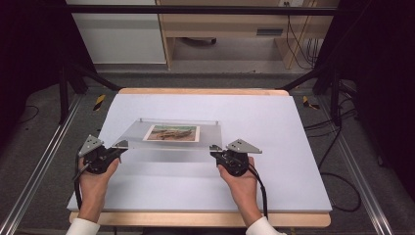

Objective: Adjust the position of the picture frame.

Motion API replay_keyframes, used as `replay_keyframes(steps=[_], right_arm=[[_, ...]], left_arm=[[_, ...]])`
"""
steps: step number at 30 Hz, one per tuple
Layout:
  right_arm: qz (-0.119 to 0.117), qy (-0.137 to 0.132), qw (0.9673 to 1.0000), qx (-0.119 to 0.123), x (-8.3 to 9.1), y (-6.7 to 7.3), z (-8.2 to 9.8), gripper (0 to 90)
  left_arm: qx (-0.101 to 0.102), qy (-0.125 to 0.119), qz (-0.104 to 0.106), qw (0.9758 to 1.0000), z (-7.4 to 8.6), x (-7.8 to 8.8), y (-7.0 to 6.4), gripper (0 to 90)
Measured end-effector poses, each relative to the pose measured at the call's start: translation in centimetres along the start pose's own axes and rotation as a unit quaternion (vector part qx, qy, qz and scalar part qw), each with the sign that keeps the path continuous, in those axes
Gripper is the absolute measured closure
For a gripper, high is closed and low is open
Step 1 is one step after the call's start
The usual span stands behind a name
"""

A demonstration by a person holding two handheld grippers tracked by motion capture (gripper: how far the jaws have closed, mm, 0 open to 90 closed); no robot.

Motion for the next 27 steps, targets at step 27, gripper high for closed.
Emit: replay_keyframes(steps=[27], right_arm=[[0.024,-0.013,0.9996,0.006,2.2,-1.1,-0.9,82.8]], left_arm=[[-0.011,-0.028,-0.012,0.9995,-1.1,0.4,-3.2,83.9]])
Point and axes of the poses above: each handheld gripper's, and its own axes: x roughly backward along the jaws, z roughly out of its underside, y roughly to its left, the point moved 3 cm from there along -x, roughly forward along the jaws
